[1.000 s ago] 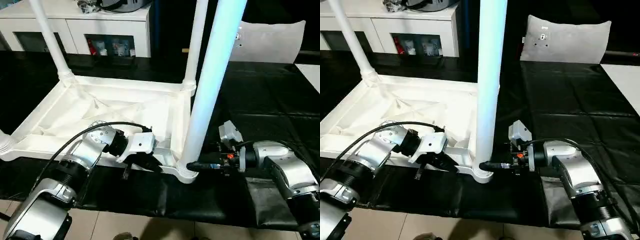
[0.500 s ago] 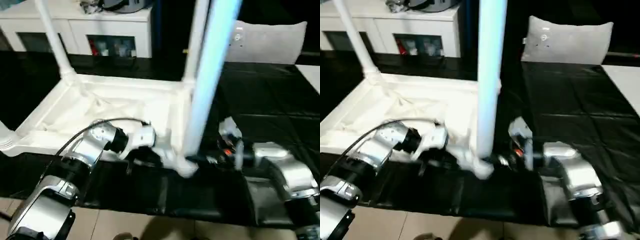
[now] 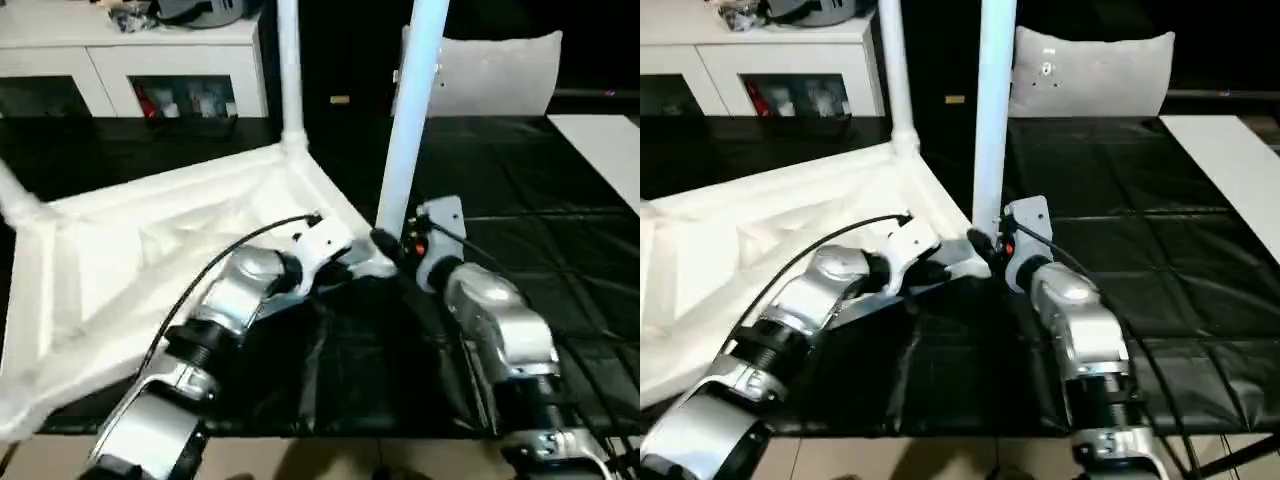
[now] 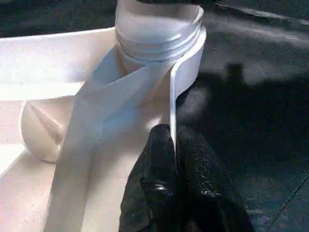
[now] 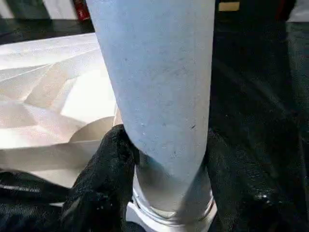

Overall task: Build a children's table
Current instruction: Rotate leg to tighten

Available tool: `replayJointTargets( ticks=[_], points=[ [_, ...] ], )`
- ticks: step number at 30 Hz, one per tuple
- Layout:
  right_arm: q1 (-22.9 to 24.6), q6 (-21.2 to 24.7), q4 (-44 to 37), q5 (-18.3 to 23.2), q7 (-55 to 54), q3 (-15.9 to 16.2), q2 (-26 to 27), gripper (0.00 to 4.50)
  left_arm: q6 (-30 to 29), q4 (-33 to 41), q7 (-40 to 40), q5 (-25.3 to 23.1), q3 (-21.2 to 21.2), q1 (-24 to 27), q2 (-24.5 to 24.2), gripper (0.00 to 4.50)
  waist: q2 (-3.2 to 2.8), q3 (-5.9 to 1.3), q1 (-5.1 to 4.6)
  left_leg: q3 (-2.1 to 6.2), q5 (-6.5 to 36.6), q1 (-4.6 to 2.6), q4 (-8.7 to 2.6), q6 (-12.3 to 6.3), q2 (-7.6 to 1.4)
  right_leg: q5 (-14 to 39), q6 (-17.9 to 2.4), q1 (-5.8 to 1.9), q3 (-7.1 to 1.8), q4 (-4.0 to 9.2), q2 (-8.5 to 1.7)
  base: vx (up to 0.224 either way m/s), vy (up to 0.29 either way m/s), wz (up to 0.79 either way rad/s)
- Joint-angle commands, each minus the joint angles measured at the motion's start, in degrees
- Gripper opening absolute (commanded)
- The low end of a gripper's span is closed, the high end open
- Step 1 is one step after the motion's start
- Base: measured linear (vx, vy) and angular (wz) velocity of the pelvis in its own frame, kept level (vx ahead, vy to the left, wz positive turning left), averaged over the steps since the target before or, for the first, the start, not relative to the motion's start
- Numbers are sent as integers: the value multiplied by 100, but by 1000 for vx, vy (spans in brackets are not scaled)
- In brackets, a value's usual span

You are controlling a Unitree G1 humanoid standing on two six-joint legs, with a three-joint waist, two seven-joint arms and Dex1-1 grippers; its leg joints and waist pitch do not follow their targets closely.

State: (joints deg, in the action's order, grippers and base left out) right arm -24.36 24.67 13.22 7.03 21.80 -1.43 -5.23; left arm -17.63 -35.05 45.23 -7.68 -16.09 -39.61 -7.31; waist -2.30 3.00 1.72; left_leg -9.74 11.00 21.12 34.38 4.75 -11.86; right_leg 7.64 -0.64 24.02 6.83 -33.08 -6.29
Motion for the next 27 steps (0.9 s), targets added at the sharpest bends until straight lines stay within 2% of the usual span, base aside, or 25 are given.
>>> replayJointTargets(
  ticks=[1,2,4,6,8,9,13,17,19,23,24,26,27],
  points=[
    [-22,-26,-66,283,264,197,167,262,192,363,150,99,-86,-150,87,0,87,-466,39,-12,745,15,-364,-465,-31,1689,-934,-394,-229,369,-186,0,0,0],
    [-1,-79,-96,312,369,189,104,267,240,400,254,114,-104,-118,20,0,73,-477,49,-8,732,11,-364,-493,-39,1583,-990,-410,-234,353,-195,0,0,0],
    [61,-147,-171,388,638,156,-68,284,350,457,492,153,-131,-38,-129,0,82,-472,43,-14,715,16,-360,-550,-41,1373,-1089,-421,-241,329,-189,0,0,0],
    [113,-163,-241,485,925,148,-218,298,532,467,676,194,-149,10,-225,0,88,-470,56,-18,745,14,-354,-585,-36,1427,-1084,-434,-240,339,-200,0,0,0],
    [166,-162,-312,557,1226,172,-395,320,638,456,836,236,-156,35,-316,0,71,-468,61,-25,745,0,-355,-608,-50,1432,-1109,-409,-249,338,-194,0,0,0],
    [247,-192,-383,609,1828,268,-799,320,815,405,1244,313,-197,62,-518,0,91,-465,79,-22,807,-9,-360,-596,-53,1498,-1100,-414,-243,342,-188,0,0,0],
    [318,-398,-384,636,2665,419,-1298,366,1187,349,1809,381,-294,99,-785,0,89,-430,112,-34,1093,-26,-370,-568,-67,1903,-1004,-395,-249,391,-207,0,0,0],
    [271,-766,-210,627,3695,600,-1960,390,1709,287,2752,526,-439,123,-1133,0,86,-427,222,-33,1213,-88,-384,-462,-106,2053,-992,-350,-264,402,-211,0,0,0],
    [259,-838,-195,631,3921,657,-2074,390,1818,248,2904,487,-512,108,-1213,0,81,-426,282,-32,1213,-62,-391,-446,-112,1965,-1024,-368,-274,364,-216,0,0,0],
    [233,-852,-212,829,4547,759,-2295,390,2011,226,3384,503,-675,94,-1399,0,88,-438,339,-32,1184,-70,-393,-433,-121,1874,-1066,-371,-277,341,-220,0,0,0],
    [215,-845,-210,934,4932,842,-2414,375,2105,224,3682,553,-739,80,-1473,0,119,-441,343,-34,1154,-60,-389,-446,-121,1844,-1074,-381,-278,338,-221,0,0,0],
    [223,-811,-226,976,5163,928,-2500,356,2156,203,3774,552,-760,64,-1488,0,96,-444,363,-34,1122,-53,-386,-500,-132,1747,-1134,-383,-281,309,-223,0,0,0],
    [222,-735,-222,1034,5350,1011,-2570,356,2232,165,3851,545,-772,42,-1490,0,128,-447,375,-41,1077,-49,-373,-531,-126,1691,-1168,-382,-283,308,-225,0,0,0]
  ],
)
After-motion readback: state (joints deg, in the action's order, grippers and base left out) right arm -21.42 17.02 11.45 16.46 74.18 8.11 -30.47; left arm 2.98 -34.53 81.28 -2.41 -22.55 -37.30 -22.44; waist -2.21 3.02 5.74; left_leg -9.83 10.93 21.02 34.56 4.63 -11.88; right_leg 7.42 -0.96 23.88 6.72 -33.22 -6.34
